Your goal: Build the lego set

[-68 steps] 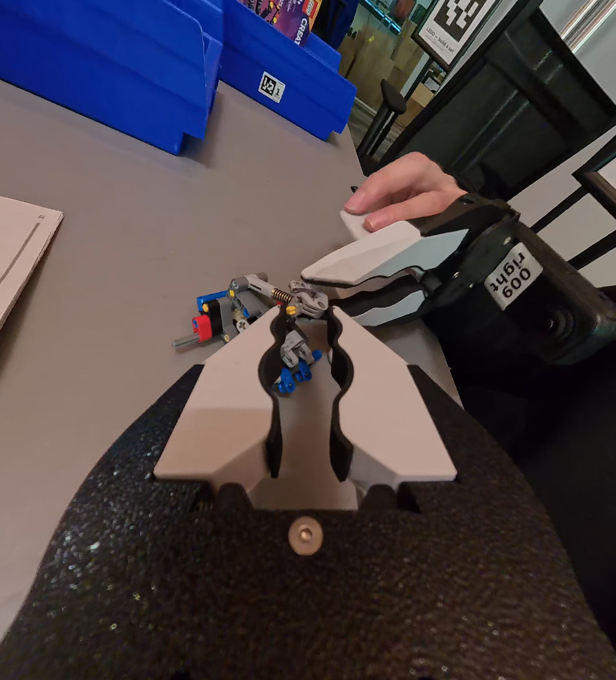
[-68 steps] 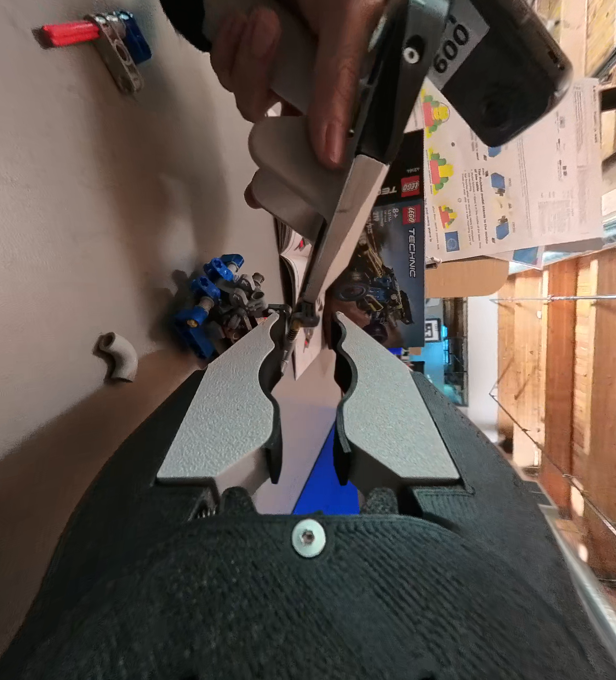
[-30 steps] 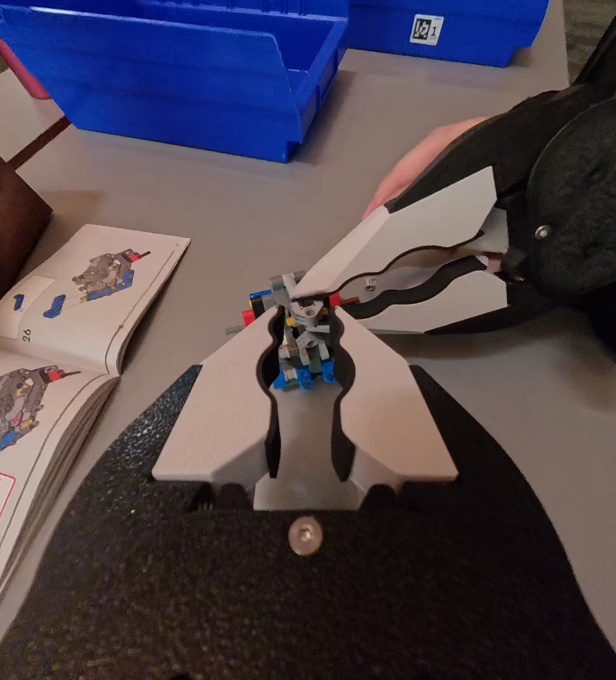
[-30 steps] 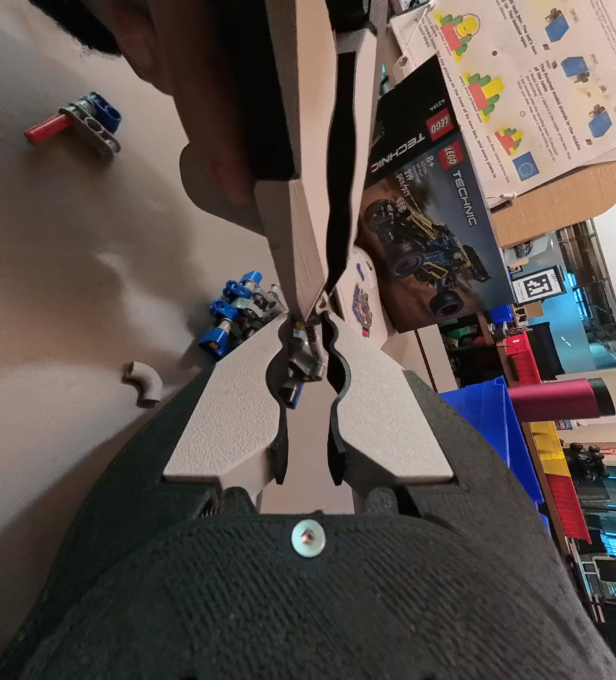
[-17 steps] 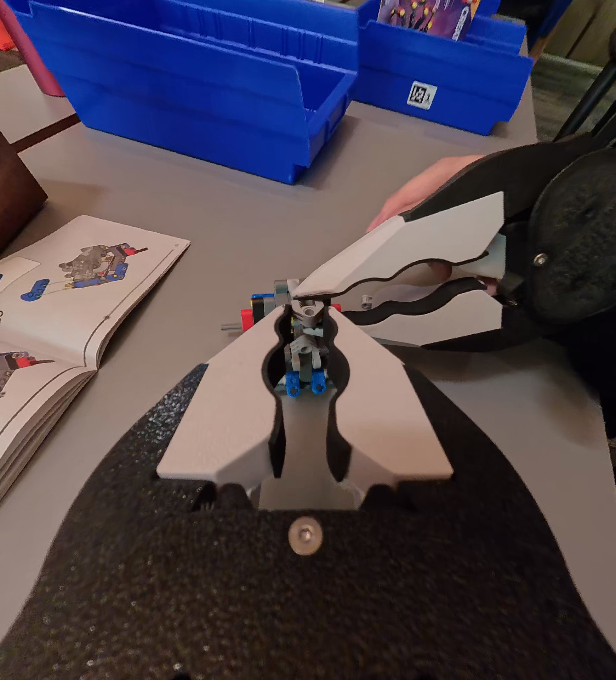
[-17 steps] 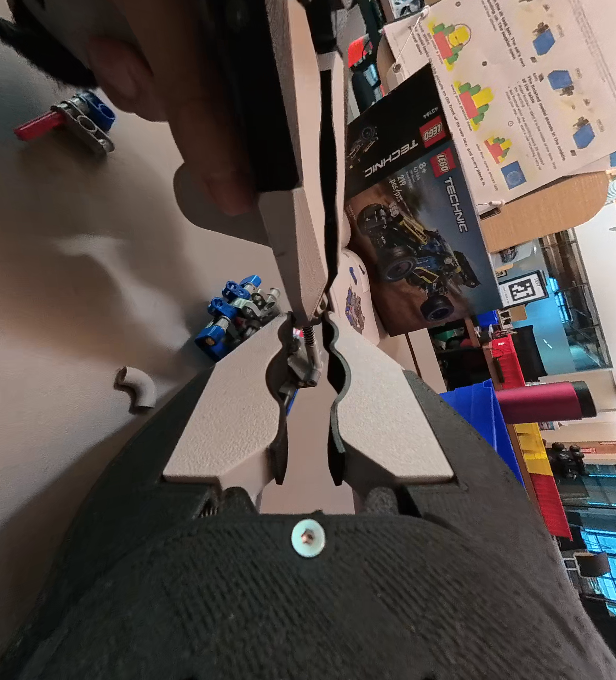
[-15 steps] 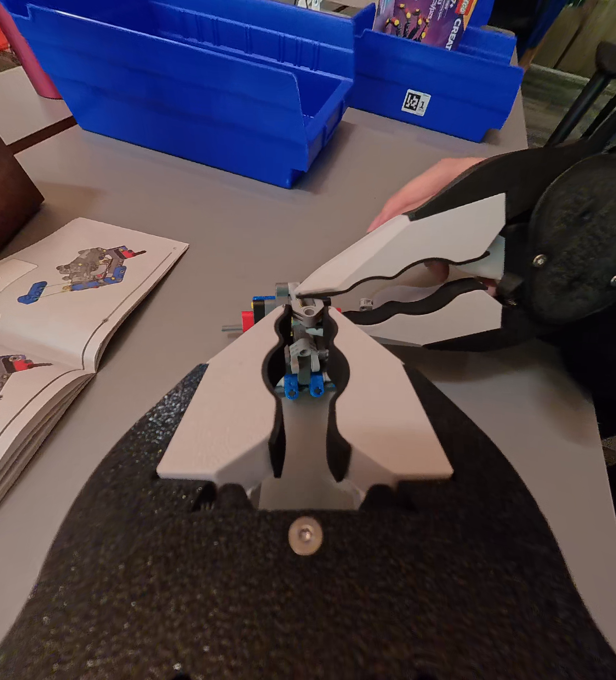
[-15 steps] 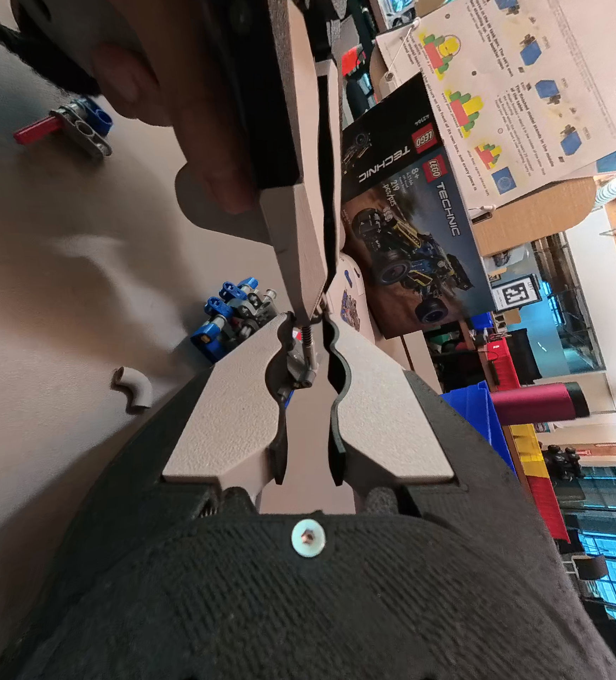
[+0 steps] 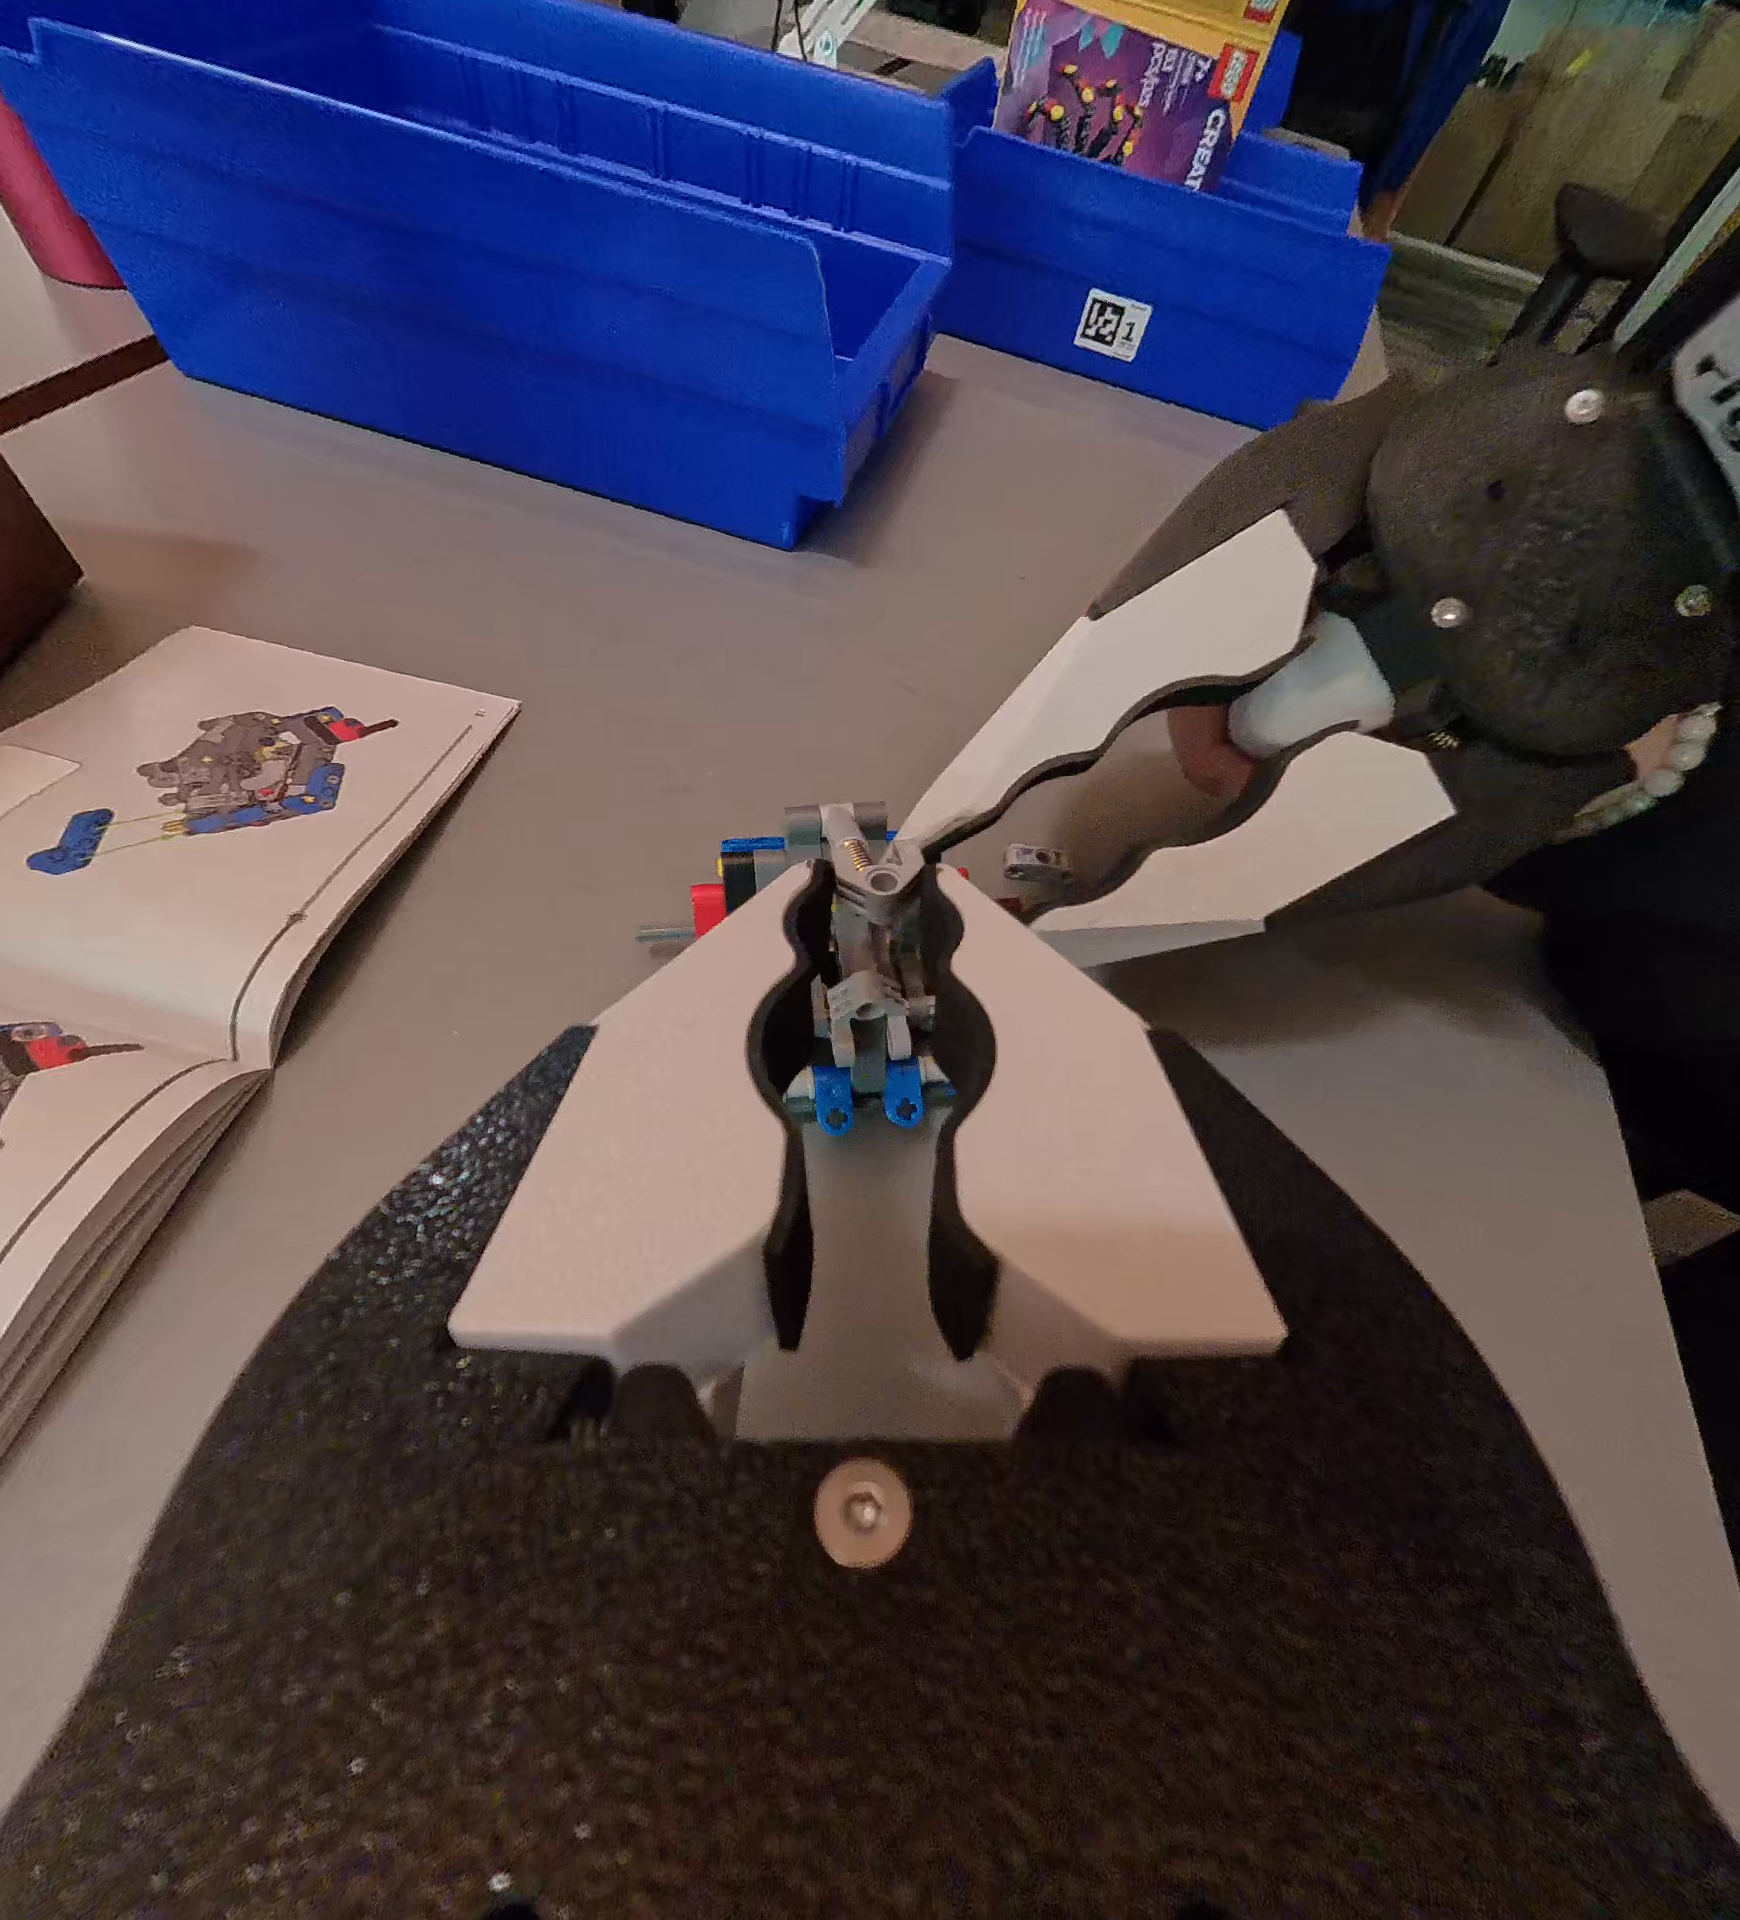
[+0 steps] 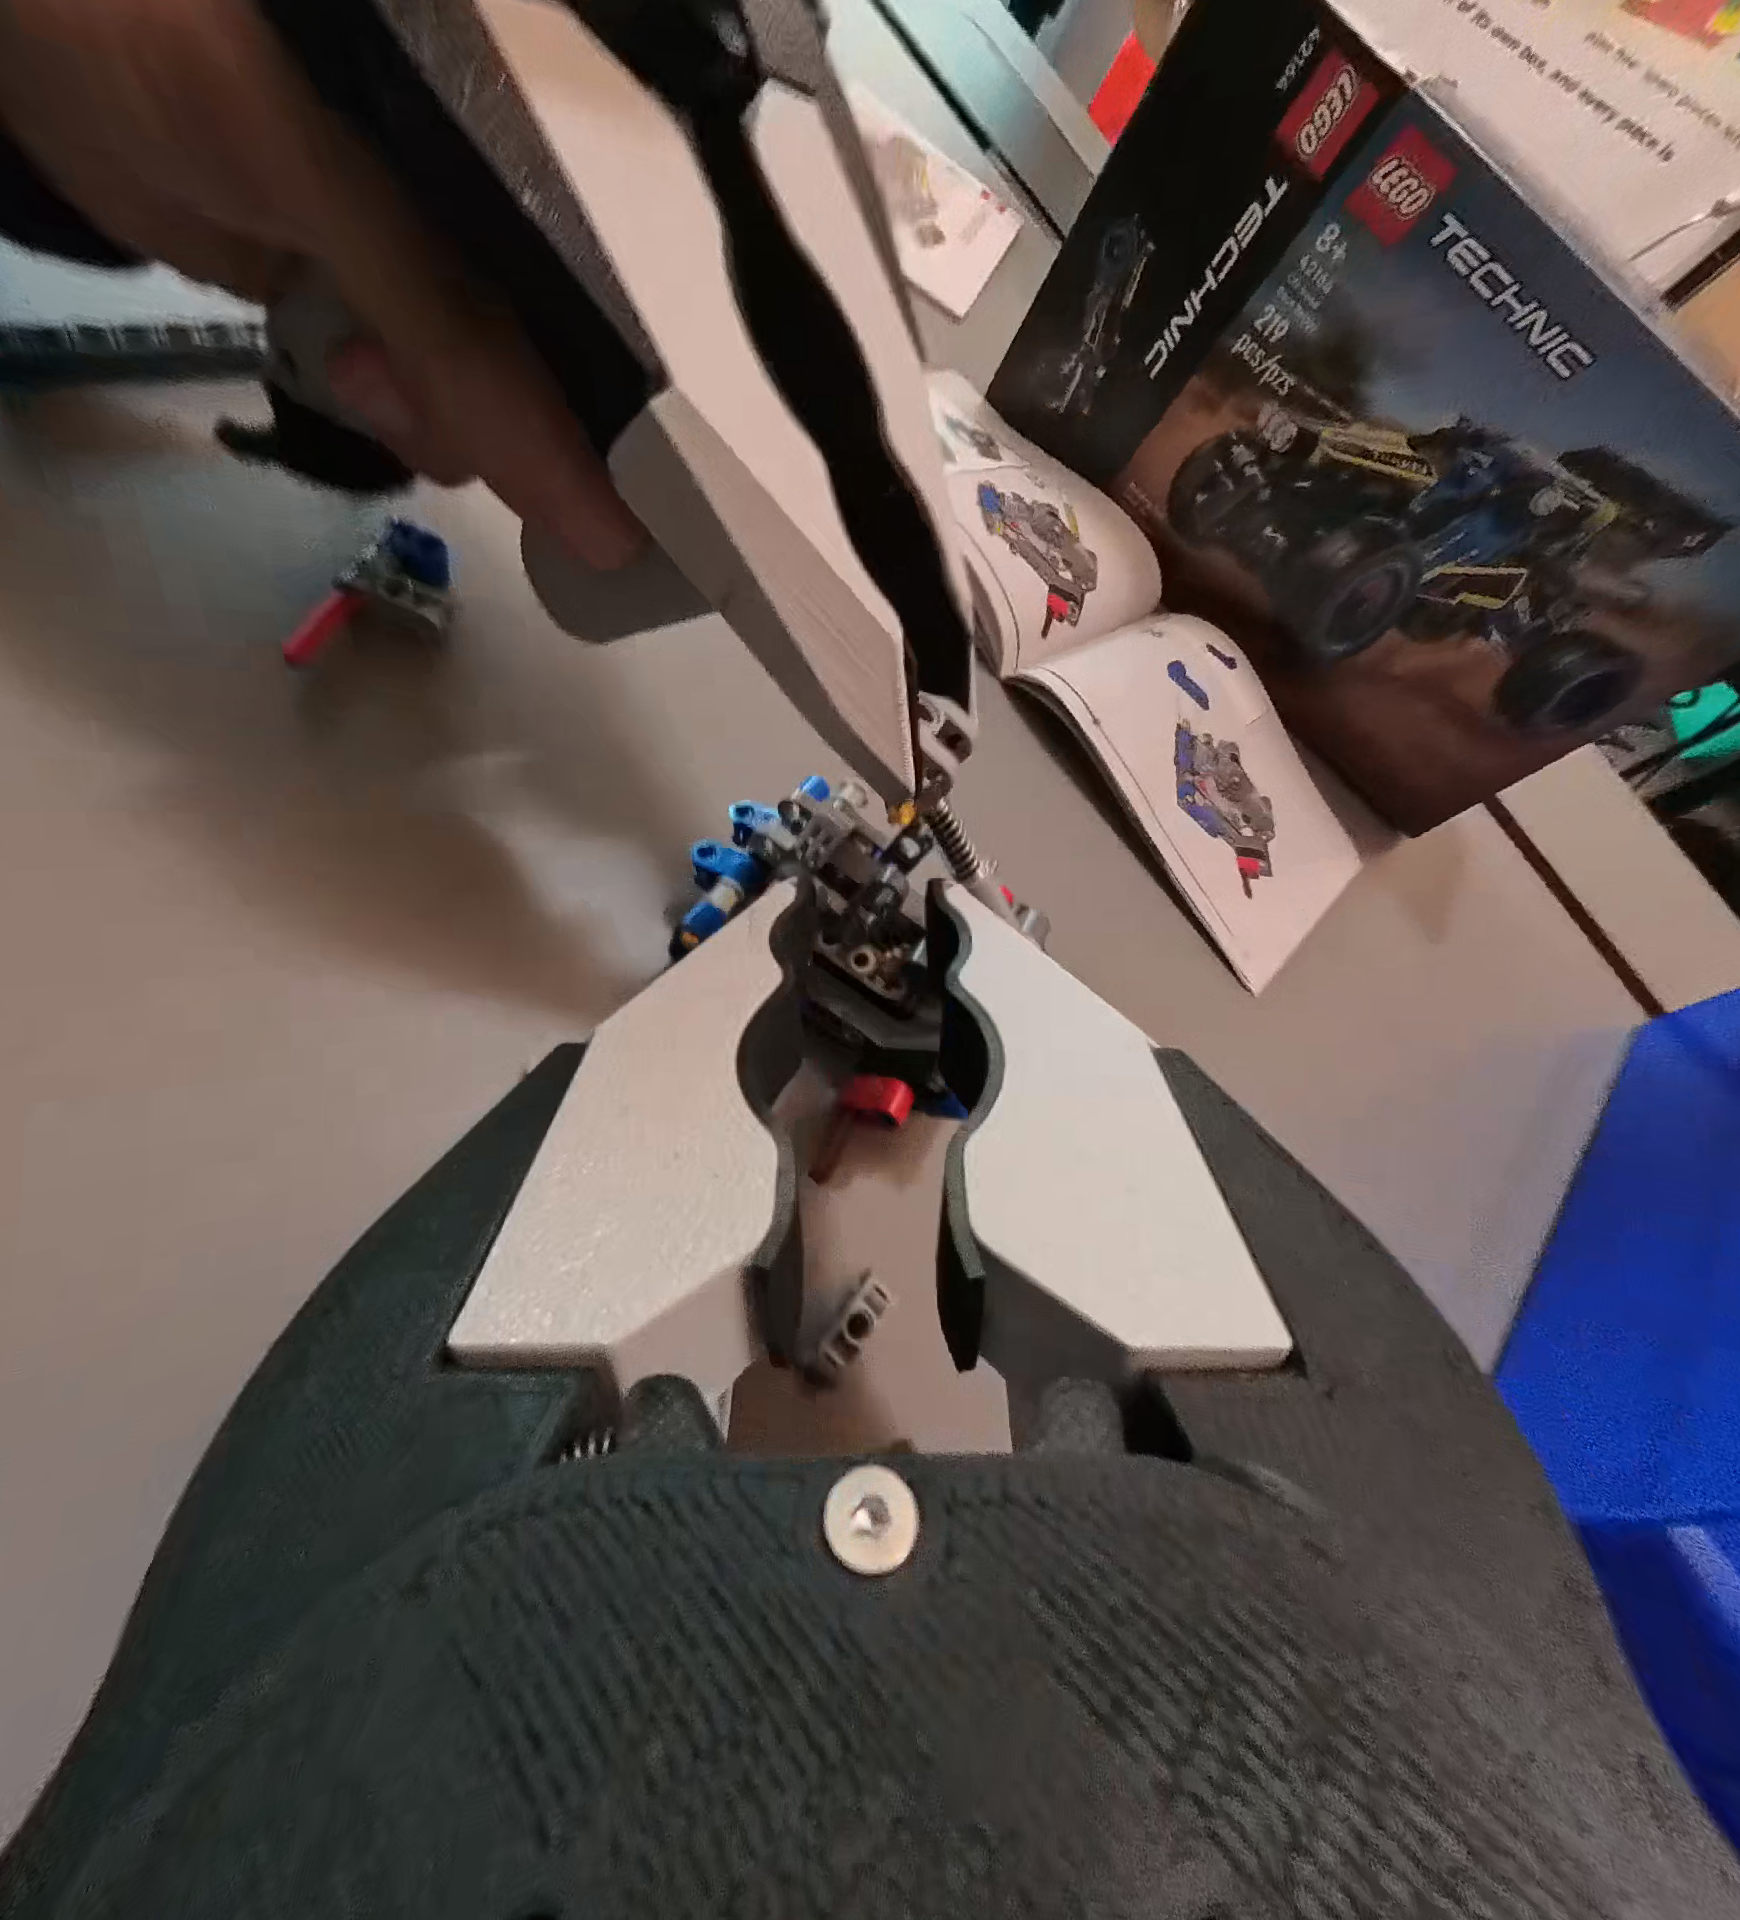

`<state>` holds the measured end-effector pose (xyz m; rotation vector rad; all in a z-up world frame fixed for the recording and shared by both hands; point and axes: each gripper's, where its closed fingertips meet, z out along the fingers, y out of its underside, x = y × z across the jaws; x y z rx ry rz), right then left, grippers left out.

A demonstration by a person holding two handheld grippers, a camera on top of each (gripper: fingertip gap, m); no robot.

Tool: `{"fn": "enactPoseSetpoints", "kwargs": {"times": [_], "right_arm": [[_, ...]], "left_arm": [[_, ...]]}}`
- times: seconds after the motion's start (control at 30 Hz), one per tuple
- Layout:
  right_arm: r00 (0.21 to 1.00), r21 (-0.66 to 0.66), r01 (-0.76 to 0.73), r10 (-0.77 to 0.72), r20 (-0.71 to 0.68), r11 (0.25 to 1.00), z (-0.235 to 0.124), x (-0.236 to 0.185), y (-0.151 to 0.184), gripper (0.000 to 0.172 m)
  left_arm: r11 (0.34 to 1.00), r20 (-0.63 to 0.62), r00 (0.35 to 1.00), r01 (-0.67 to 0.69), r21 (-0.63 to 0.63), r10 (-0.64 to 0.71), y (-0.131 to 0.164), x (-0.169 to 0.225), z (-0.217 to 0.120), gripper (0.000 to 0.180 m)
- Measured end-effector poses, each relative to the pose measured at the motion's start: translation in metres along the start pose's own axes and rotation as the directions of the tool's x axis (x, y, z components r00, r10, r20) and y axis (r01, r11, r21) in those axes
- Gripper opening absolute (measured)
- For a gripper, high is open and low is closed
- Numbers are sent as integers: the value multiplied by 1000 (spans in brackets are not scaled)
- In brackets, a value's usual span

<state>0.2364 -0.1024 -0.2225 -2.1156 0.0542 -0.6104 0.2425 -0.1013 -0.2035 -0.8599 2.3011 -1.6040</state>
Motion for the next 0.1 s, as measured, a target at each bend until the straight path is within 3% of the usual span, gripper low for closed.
{"fn": "enactPoseSetpoints", "kwargs": {"times": [0.03, 0.1], "right_arm": [[1000, 16, -25, 25, -10, 1000, 1, 1, -2, 18], [998, 14, -47, 48, -28, 999, 2, 5, -1, 16]], "left_arm": [[1000, -6, 1000, 6, 4, -6, 1, 0, 0, 13], [1000, -12, 1000, 4, 8, -4, 2, -1, 0, 13]]}}
